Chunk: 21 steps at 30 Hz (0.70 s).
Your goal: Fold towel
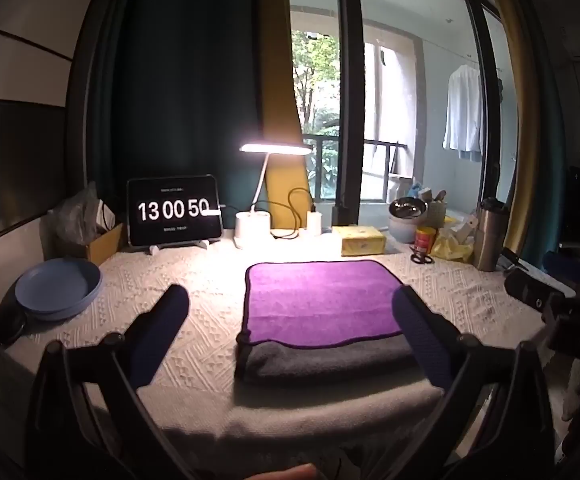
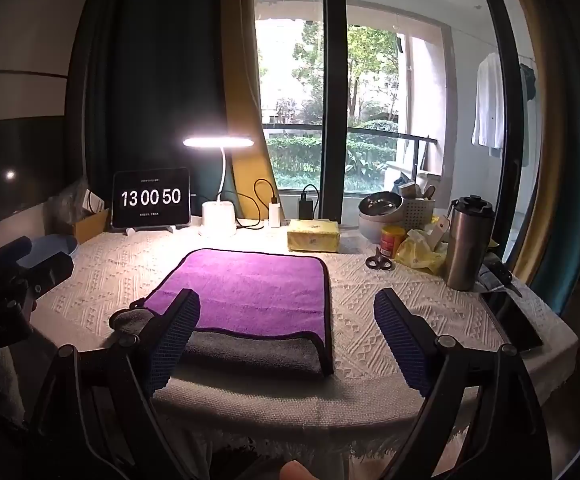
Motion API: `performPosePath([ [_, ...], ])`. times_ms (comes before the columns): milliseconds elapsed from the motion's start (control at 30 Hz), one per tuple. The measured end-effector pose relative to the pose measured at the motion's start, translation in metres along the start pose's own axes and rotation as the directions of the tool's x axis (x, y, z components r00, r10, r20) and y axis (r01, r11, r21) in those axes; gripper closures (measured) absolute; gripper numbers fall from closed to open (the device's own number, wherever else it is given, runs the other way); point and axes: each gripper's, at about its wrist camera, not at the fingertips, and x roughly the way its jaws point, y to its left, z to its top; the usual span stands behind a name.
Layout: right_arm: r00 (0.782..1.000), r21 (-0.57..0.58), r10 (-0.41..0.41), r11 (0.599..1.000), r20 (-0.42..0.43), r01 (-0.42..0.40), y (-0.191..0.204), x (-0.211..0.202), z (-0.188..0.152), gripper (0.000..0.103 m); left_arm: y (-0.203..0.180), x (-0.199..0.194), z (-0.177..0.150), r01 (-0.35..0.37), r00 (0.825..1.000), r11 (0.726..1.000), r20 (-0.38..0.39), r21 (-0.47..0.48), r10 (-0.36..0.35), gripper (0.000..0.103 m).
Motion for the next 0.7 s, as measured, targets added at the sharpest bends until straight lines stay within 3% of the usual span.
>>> performPosePath([
  [700, 1.0, -0.002, 0.005, 1.0, -0.009, -0.005, 0.0024, 0.0034, -0.0003, 0.012, 0.0001, -0.0007, -0.0002, 0.0, 1.0, 1.0, -0.001, -0.002, 0.0, 0.001],
])
